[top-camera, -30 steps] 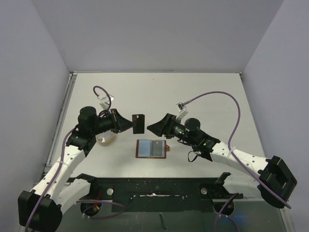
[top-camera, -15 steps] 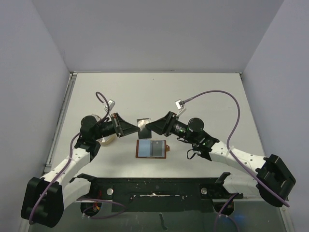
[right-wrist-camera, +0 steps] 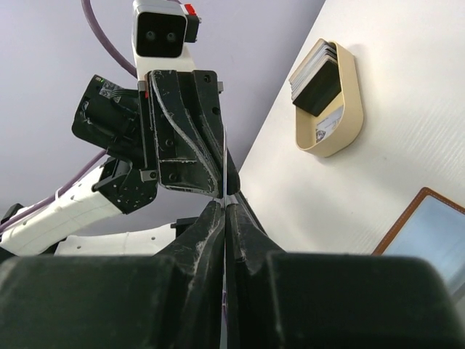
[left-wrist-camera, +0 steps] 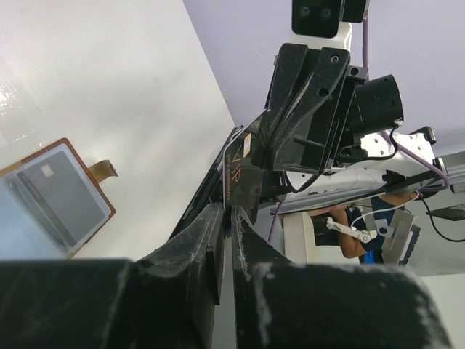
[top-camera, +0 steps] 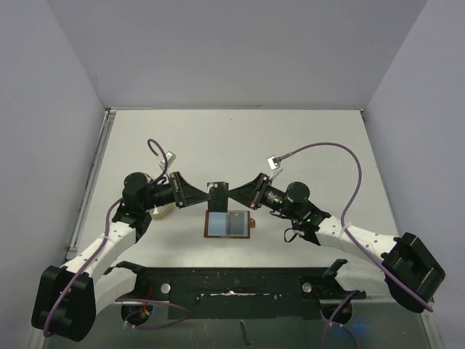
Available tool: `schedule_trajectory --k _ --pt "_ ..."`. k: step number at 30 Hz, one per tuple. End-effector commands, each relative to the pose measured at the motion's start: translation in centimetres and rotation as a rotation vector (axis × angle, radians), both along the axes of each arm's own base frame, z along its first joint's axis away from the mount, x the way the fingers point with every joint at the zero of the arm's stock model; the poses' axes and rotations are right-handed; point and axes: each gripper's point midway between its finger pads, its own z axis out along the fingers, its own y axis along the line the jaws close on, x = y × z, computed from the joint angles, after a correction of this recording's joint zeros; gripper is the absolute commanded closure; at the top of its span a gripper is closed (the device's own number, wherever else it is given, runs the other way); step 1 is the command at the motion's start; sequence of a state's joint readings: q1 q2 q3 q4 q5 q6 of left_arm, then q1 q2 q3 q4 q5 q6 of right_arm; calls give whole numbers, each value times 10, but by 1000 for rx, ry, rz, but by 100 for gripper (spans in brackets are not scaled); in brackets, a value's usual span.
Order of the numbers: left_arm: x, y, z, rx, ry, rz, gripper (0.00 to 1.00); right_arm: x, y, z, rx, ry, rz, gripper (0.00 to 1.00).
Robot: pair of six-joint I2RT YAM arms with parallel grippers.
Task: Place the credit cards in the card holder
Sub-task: Pick up the credit card from the storage box, then insert the credit card into the card holder.
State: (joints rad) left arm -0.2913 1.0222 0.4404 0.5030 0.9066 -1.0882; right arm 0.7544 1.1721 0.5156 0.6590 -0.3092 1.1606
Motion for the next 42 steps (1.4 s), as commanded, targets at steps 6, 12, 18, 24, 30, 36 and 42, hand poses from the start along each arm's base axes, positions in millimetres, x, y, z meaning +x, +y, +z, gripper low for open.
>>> schedule_trajectory --k 6,12,18,24,30,36,42 --pt "6 1 9 25 -64 5 93 -6 -11 31 107 -89 -1 100" --pt "6 2 5 25 -48 16 100 -3 -18 16 79 -38 -35 100" --pt "8 4 -3 46 -19 38 100 4 -39 -24 -57 51 -141 100" --pt "16 6 -30 145 53 56 100 9 -62 -52 -245 91 -238 100" --pt "26 10 -61 279 85 87 100 15 -72 -80 -435 138 -258 100" --pt "25 3 -88 317 134 66 100 16 -59 -99 -511 183 -178 100" --pt "22 -8 -110 329 175 24 100 17 -53 -121 -574 230 -137 100"
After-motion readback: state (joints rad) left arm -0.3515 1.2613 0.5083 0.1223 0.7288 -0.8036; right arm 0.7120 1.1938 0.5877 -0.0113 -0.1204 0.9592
